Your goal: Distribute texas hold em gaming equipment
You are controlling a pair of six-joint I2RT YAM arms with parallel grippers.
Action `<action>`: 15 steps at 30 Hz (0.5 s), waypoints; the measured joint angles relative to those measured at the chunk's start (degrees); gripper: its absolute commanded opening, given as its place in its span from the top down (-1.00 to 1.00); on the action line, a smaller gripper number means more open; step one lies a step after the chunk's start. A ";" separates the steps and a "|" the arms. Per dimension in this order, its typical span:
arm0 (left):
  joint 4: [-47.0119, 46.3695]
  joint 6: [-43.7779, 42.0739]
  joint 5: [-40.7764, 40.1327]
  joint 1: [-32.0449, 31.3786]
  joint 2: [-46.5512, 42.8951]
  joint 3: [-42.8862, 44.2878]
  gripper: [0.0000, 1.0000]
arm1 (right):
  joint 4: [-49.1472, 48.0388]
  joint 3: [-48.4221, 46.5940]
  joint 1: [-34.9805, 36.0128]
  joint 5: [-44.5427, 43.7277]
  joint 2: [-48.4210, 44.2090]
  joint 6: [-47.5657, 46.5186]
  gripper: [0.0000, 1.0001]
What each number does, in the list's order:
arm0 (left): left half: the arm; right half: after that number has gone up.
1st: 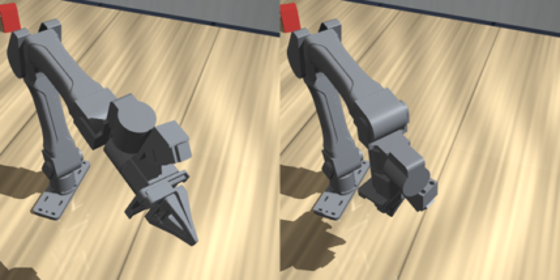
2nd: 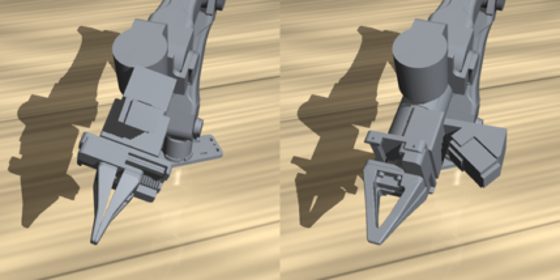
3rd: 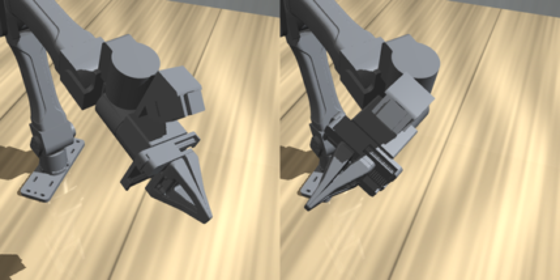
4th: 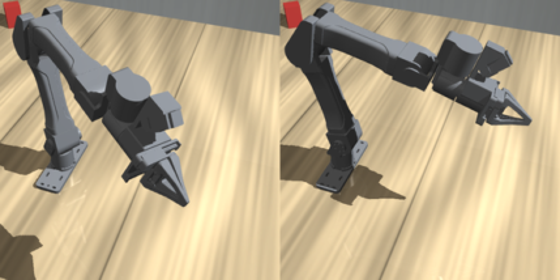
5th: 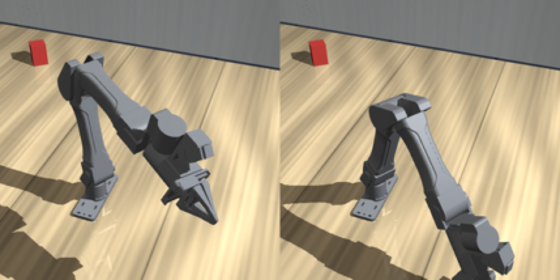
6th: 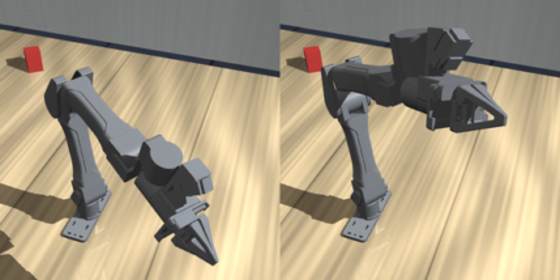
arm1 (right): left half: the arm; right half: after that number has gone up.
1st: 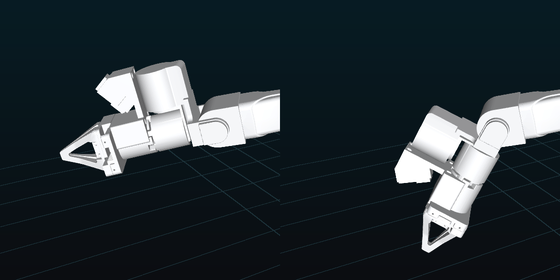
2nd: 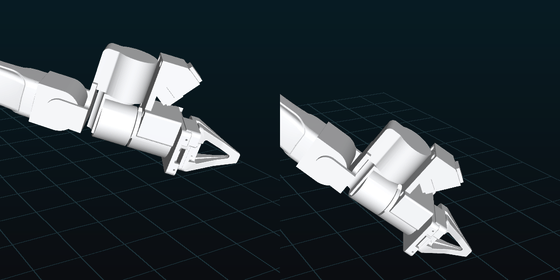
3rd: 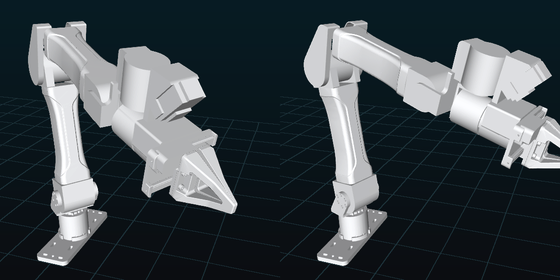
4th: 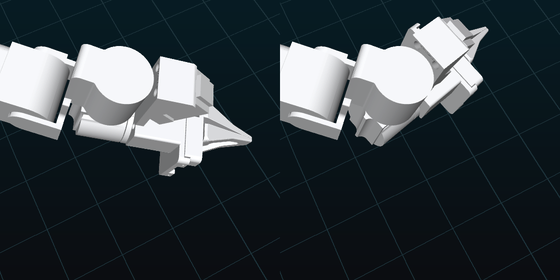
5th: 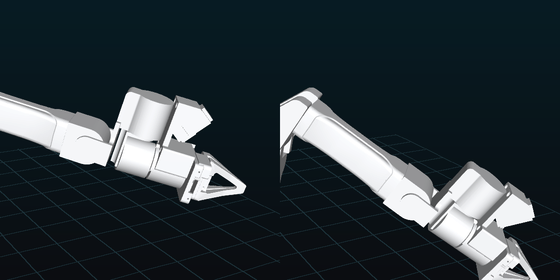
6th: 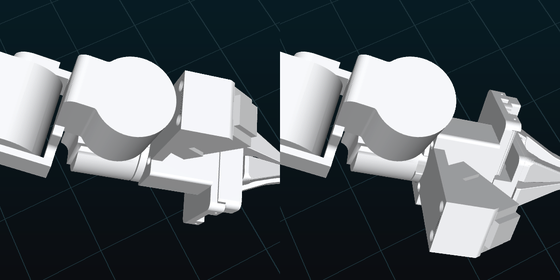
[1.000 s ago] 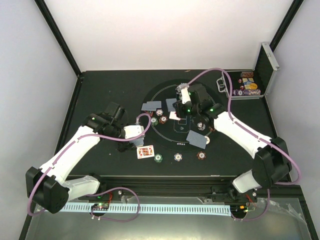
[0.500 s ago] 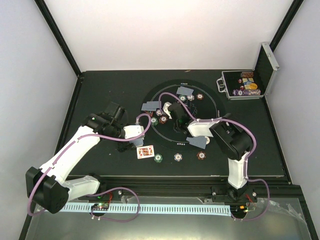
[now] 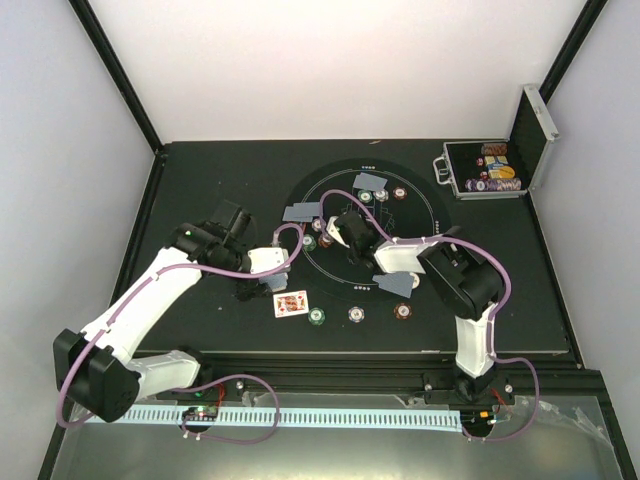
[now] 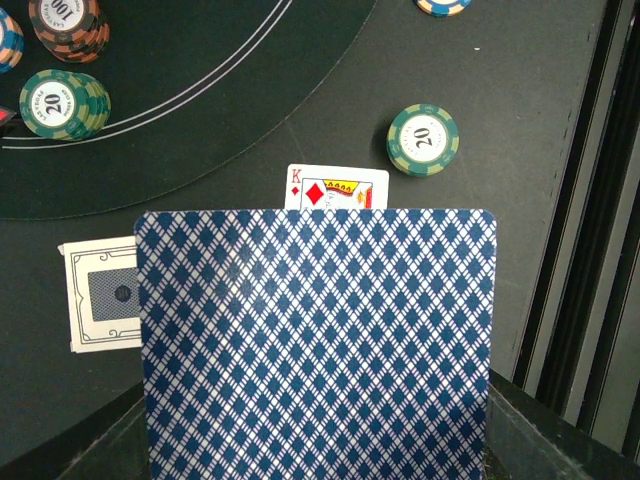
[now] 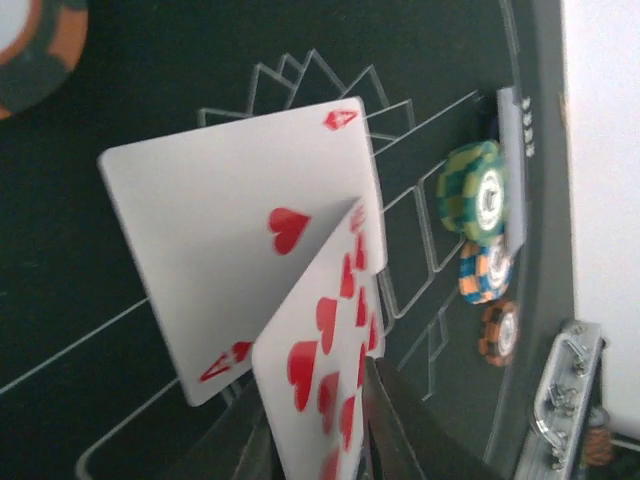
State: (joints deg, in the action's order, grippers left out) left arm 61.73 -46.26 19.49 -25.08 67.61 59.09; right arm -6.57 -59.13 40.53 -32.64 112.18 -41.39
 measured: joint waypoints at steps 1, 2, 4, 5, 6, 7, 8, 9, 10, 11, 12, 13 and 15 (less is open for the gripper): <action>0.00 0.00 0.00 0.00 0.00 0.04 0.97 | 1.20 -0.09 0.00 0.55 0.00 0.76 0.24; 0.13 0.00 0.00 0.00 0.00 0.09 0.97 | 2.36 -0.17 0.00 1.18 -0.02 1.64 0.12; 0.63 0.00 0.00 0.00 0.02 0.42 0.97 | 3.78 -0.22 0.00 1.84 -0.20 3.19 -0.34; 0.85 0.00 0.00 0.00 0.02 0.68 0.97 | 4.22 -0.22 0.00 1.86 -0.48 4.22 -0.44; 0.98 0.02 0.00 0.00 0.00 0.94 0.97 | 4.42 -0.24 -0.02 1.92 -1.20 5.07 -0.78; 1.09 0.02 0.00 0.00 0.00 1.14 0.97 | 4.81 -0.24 -0.07 2.05 -2.12 5.84 -0.90; 1.07 0.00 0.00 0.00 0.00 1.25 0.97 | 5.16 -0.24 -0.09 2.21 -3.13 6.80 -0.98; 1.25 0.02 0.00 0.00 0.00 1.40 0.97 | 5.40 -0.26 -0.09 2.19 -4.04 7.56 -1.00; 1.31 0.02 0.00 0.00 0.00 1.51 0.97 | 5.42 -0.26 -0.15 2.16 -5.40 8.46 -1.00; 1.33 0.00 0.00 0.00 0.00 1.55 0.97 | 5.31 -0.22 -0.17 2.05 -6.67 9.42 -1.00; 1.46 0.02 0.00 0.00 0.00 1.60 0.97 | 5.09 -0.15 -0.28 1.92 -8.39 10.58 -1.00; 1.51 0.00 0.00 0.00 0.00 1.60 0.97 | 4.70 -0.07 -0.46 1.68 -10.10 11.65 -1.00; 1.70 0.00 0.00 0.00 -0.02 1.66 0.97 | 2.51 0.59 -1.42 0.96 -14.69 15.34 -1.00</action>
State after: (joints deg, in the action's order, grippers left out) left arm 63.44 -46.26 19.49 -25.08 67.59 60.75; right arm -4.05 -58.54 39.11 -31.68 97.49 -26.04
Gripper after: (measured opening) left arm 0.665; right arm 0.999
